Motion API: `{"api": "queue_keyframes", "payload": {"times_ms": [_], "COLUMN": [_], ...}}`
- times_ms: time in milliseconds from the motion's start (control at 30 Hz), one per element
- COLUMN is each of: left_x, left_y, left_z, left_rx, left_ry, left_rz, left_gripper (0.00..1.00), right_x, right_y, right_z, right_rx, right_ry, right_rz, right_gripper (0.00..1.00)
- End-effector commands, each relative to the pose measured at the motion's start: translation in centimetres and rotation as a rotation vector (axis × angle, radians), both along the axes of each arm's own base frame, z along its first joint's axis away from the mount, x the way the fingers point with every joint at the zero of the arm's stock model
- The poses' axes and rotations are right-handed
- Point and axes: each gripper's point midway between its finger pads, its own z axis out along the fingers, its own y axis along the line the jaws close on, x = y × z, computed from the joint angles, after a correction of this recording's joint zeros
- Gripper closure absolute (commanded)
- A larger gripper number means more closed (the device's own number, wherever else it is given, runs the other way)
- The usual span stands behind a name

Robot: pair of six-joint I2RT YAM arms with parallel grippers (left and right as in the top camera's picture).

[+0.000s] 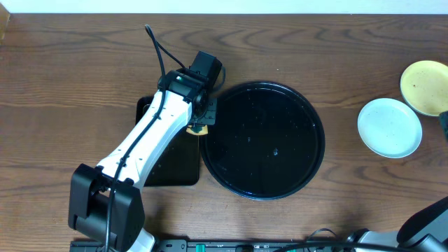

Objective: Clean dirty plates on tray and stack at the side

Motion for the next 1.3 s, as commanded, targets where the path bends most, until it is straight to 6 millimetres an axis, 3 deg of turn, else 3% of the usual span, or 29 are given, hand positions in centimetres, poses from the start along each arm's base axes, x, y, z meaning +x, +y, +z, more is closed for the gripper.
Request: {"api": "queue_keyframes", "payload": {"times_ms": [0,67,133,167,200,300,500,767,900,933,967,1067,1133,1167,1200,1267], "left_x": [0.0,0.0,0.0,0.0,0.0,0.0,0.0,0.0,0.0,0.0,0.0,0.0,0.0,0.0,0.0,0.0], "left_y": [0.3,0.3,0.3,0.3,0.3,0.3,0.3,0.3,0.3,0.3,0.3,0.3,0.3,0.3,0.3,0.3], "left_z": [-0.2,-0.2,-0.2,-0.2,-0.2,-0.2,-0.2,-0.2,-0.2,-0.2,-0.2,-0.2,-0.2,-0.2,-0.2,-0.2], "left_rx": [0.007,0.007,0.007,0.008,0.008,0.010,0.013,0.011,0.012,0.012,0.012,0.012,0.012,0.012,0.012,0.011], "left_ry": [0.007,0.007,0.007,0.006,0.006,0.007,0.007,0.004,0.004,0.004,0.005,0.004,0.004,0.004,0.004,0.004], "left_rz": [-0.006,-0.007,-0.007,-0.012,-0.014,-0.019,-0.032,-0.032,-0.032,-0.032,-0.032,-0.032,-0.032,-0.032,-0.032,-0.032], "left_gripper": [0.92,0.92,0.92,0.92,0.92,0.92,0.92,0.92,0.92,0.92,0.92,0.92,0.92,0.92,0.92,0.92], "right_x": [1.5,1.7,1.9,2.1,2.0,0.9,-0.2,-1.4,-2.1,-2.4,-2.7,-3.5,-3.7,-3.8,-3.8,-3.6], "right_y": [3.4,6.2,8.8,11.4,12.1,12.6,11.7,10.3,9.8,9.7,9.5,9.3,9.1,9.1,9.0,8.9], "right_z": [-0.2,-0.8,-1.3,-2.0,-2.4,-4.4,-8.7,-10.7,-12.2,-12.6,-13.2,-14.6,-15.3,-15.5,-15.5,-15.5], "right_rx": [0.038,0.071,0.100,0.117,0.119,0.121,0.220,0.270,0.320,0.330,0.344,0.378,0.385,0.384,0.381,0.373], "right_ry": [0.033,0.080,0.120,0.157,0.170,0.227,0.243,0.283,0.304,0.313,0.327,0.359,0.372,0.376,0.378,0.374], "right_rz": [0.113,0.175,0.232,0.288,0.294,0.218,0.173,0.132,0.099,0.092,0.090,0.077,0.085,0.090,0.094,0.095], "right_gripper": [0.99,0.85,0.60,0.22,0.11,0.06,0.24,0.20,0.22,0.26,0.39,0.49,0.64,0.78,0.98,0.99]}}
